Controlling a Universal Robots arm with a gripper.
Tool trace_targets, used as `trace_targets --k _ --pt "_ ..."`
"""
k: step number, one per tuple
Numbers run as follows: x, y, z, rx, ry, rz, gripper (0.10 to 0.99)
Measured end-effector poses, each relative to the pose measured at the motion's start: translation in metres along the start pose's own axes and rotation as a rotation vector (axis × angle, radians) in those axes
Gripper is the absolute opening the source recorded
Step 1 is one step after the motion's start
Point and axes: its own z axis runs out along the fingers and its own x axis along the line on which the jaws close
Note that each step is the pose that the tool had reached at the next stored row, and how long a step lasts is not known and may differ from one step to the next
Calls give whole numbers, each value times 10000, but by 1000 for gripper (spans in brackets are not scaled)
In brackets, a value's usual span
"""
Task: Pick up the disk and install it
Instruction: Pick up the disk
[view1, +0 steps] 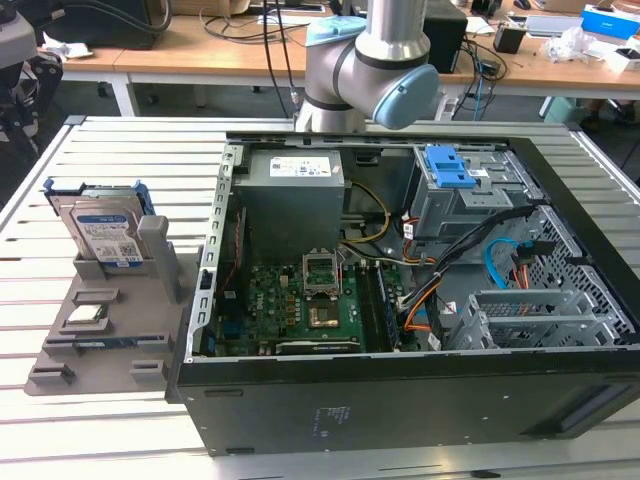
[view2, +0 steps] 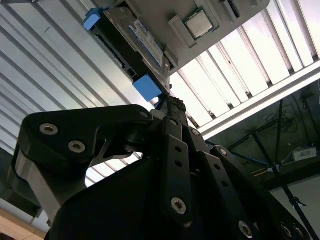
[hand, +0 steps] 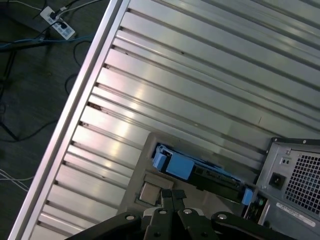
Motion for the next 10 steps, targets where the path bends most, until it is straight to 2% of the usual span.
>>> trace_targets --k 10 --pt "0 0 0 -10 20 -442 106"
